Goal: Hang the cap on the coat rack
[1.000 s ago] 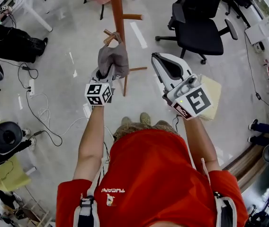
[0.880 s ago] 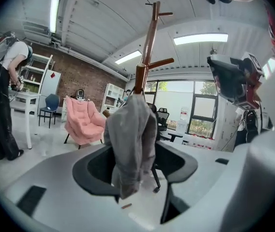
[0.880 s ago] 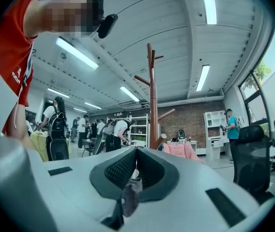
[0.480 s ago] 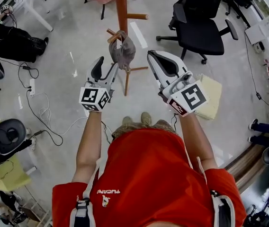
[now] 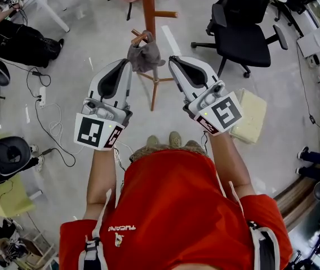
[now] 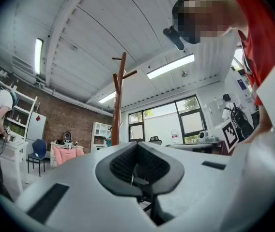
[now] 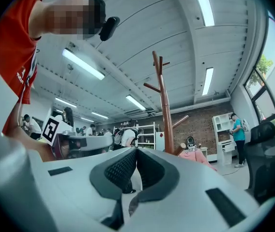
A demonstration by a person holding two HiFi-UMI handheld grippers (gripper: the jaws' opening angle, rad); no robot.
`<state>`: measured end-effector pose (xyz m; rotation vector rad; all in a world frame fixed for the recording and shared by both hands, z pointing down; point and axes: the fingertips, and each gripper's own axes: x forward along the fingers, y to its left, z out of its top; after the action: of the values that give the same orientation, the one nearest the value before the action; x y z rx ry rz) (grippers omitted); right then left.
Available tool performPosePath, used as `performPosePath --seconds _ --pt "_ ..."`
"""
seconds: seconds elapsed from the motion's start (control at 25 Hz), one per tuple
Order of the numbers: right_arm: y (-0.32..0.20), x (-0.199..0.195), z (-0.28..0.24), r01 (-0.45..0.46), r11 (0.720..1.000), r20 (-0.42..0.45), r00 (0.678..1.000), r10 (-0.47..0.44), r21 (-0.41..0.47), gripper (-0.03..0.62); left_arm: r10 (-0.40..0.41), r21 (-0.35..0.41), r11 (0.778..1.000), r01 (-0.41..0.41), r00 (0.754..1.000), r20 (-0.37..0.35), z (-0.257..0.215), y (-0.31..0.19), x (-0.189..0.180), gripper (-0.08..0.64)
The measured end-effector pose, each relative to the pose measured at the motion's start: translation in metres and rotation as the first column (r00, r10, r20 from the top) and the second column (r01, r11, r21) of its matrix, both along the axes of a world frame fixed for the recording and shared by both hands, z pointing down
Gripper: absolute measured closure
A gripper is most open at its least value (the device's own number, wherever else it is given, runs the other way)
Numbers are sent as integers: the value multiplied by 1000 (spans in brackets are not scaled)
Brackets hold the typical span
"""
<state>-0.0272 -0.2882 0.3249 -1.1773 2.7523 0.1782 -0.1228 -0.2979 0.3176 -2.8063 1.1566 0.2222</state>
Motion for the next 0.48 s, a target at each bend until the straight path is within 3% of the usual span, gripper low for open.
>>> performPosePath --seconds 0.48 --pt "21 -5 -23 58 995 7 998 -58 77 569 8 -4 1000 -8 1000 19 -4 20 15 552"
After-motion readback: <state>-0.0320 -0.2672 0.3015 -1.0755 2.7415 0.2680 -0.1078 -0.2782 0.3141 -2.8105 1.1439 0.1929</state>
